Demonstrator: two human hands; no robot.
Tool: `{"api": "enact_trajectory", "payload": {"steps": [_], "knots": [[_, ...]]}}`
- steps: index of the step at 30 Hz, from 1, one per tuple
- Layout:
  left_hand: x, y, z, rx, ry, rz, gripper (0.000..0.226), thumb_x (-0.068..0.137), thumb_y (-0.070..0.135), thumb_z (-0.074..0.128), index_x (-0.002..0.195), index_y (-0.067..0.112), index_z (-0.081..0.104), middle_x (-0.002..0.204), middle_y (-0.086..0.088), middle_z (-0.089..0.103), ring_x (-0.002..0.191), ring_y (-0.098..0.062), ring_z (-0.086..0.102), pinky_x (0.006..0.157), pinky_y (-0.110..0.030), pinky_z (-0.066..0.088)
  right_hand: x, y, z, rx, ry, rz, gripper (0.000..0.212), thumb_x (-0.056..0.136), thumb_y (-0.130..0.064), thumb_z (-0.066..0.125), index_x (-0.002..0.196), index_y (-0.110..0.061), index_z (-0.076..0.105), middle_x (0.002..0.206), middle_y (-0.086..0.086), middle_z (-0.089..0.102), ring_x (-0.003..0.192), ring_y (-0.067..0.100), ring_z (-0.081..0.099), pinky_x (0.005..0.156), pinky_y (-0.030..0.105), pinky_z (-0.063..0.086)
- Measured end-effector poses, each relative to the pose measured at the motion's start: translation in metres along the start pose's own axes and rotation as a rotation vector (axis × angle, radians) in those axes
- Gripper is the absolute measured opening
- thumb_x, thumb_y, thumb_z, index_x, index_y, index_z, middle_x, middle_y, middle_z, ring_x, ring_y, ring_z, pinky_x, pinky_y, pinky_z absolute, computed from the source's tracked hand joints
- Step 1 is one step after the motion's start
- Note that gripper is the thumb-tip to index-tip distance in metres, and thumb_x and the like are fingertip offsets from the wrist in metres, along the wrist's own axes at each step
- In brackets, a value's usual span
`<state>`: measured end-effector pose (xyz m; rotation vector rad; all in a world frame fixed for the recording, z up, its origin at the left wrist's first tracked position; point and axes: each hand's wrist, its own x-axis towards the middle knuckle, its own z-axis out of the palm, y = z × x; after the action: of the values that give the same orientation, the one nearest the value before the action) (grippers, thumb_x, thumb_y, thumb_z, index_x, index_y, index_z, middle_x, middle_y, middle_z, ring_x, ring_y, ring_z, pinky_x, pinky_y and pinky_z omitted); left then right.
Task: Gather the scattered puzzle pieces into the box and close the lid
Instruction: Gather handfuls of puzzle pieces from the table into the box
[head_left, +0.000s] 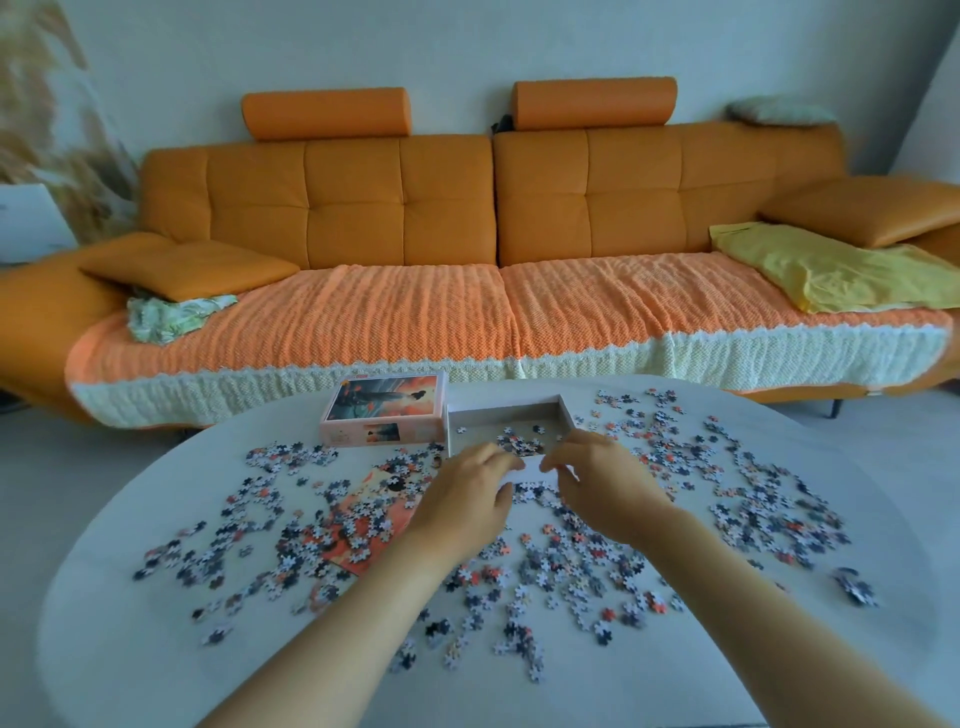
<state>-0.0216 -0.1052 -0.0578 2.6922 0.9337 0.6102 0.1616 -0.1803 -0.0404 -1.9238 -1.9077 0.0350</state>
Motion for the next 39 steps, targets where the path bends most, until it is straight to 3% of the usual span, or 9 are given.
{"api": "enact_trajectory", "payload": {"steps": [3, 9, 11, 15, 18, 22, 26, 29, 39], "knots": [[-0.009, 0.014, 0.010, 0.009, -0.154, 0.006, 0.042, 0.098, 0.032, 0.048, 0.139, 0.023, 0.048, 0.136, 0.007, 0.049, 0.129, -0.014, 0.042, 0.104, -0.029, 0.036, -0.017, 0.005, 0.002, -0.060, -0.186, 0.038, 0.028, 0.092, -0.026, 0.053, 0.115, -0.032, 0.067, 0.120, -0.007, 0.059, 0.106, 0.014, 0.058, 0.087, 0.033, 0.052], [-0.004, 0.028, 0.024, 0.115, -0.515, -0.063, 0.090, 0.088, 0.068, 0.045, 0.155, 0.025, 0.003, 0.162, 0.006, -0.004, 0.149, -0.018, -0.007, 0.118, -0.044, 0.004, -0.025, 0.008, 0.000, -0.170, -0.468, 0.165, 0.074, 0.079, -0.059, 0.053, 0.145, -0.031, 0.035, 0.140, 0.002, 0.034, 0.132, 0.025, 0.028, 0.105, 0.049, 0.038], [-0.002, 0.029, 0.025, 0.113, -0.484, -0.025, 0.091, 0.085, 0.064, 0.053, 0.155, 0.024, 0.012, 0.161, 0.005, 0.008, 0.147, -0.018, 0.003, 0.118, -0.043, 0.011, -0.027, 0.006, 0.002, -0.214, -0.519, 0.145, 0.080, 0.075, -0.066, 0.053, 0.144, -0.031, 0.033, 0.136, 0.002, 0.032, 0.130, 0.026, 0.027, 0.104, 0.049, 0.036], [-0.003, 0.022, 0.025, -0.002, -0.314, 0.019, 0.063, 0.087, 0.043, 0.059, 0.145, 0.024, 0.040, 0.138, 0.009, 0.041, 0.131, -0.013, 0.032, 0.108, -0.036, 0.034, -0.025, 0.007, -0.001, -0.033, -0.501, 0.140, 0.060, 0.079, -0.030, 0.058, 0.137, -0.031, 0.045, 0.122, 0.001, 0.039, 0.124, 0.023, 0.034, 0.099, 0.039, 0.042], [-0.004, 0.012, 0.026, 0.023, -0.286, 0.010, 0.069, 0.084, 0.051, 0.057, 0.146, 0.029, 0.036, 0.142, 0.011, 0.037, 0.134, -0.012, 0.030, 0.110, -0.037, 0.032, -0.024, 0.016, -0.008, 0.006, -0.514, 0.174, 0.077, 0.077, -0.041, 0.066, 0.146, -0.033, 0.034, 0.134, 0.000, 0.035, 0.131, 0.022, 0.030, 0.106, 0.044, 0.039], [-0.005, 0.011, 0.023, 0.162, -0.466, -0.066, 0.093, 0.080, 0.069, 0.052, 0.154, 0.030, 0.012, 0.155, 0.013, 0.011, 0.143, -0.016, 0.008, 0.117, -0.045, 0.019, -0.024, 0.022, -0.008, -0.106, -0.611, 0.202, 0.108, 0.063, -0.071, 0.071, 0.151, -0.034, 0.020, 0.145, -0.002, 0.024, 0.139, 0.027, 0.015, 0.110, 0.055, 0.031], [-0.001, 0.015, 0.026, 0.078, -0.364, -0.069, 0.063, 0.091, 0.048, 0.054, 0.148, 0.025, 0.038, 0.140, 0.004, 0.035, 0.135, -0.017, 0.024, 0.109, -0.036, 0.029, -0.014, 0.014, -0.004, -0.021, -0.549, 0.206, 0.086, 0.074, -0.058, 0.073, 0.147, -0.030, 0.037, 0.136, 0.003, 0.034, 0.128, 0.026, 0.037, 0.107, 0.042, 0.038], [0.004, 0.016, 0.028, -0.024, -0.293, -0.092, 0.043, 0.094, 0.029, 0.058, 0.136, 0.021, 0.055, 0.121, 0.004, 0.048, 0.125, -0.015, 0.037, 0.102, -0.031, 0.037, -0.007, 0.008, -0.001, 0.039, -0.480, 0.216, 0.062, 0.076, -0.047, 0.077, 0.132, -0.032, 0.056, 0.122, -0.002, 0.045, 0.111, 0.019, 0.050, 0.092, 0.028, 0.043], [0.013, 0.011, 0.028, -0.182, -0.174, -0.137, 0.022, 0.087, 0.010, 0.067, 0.107, 0.017, 0.073, 0.099, 0.003, 0.064, 0.094, -0.015, 0.062, 0.083, -0.023, 0.050, 0.005, 0.005, -0.001, 0.147, -0.425, 0.306, 0.027, 0.077, -0.021, 0.080, 0.104, -0.021, 0.074, 0.095, -0.004, 0.067, 0.074, 0.010, 0.059, 0.064, 0.018, 0.048]]}}
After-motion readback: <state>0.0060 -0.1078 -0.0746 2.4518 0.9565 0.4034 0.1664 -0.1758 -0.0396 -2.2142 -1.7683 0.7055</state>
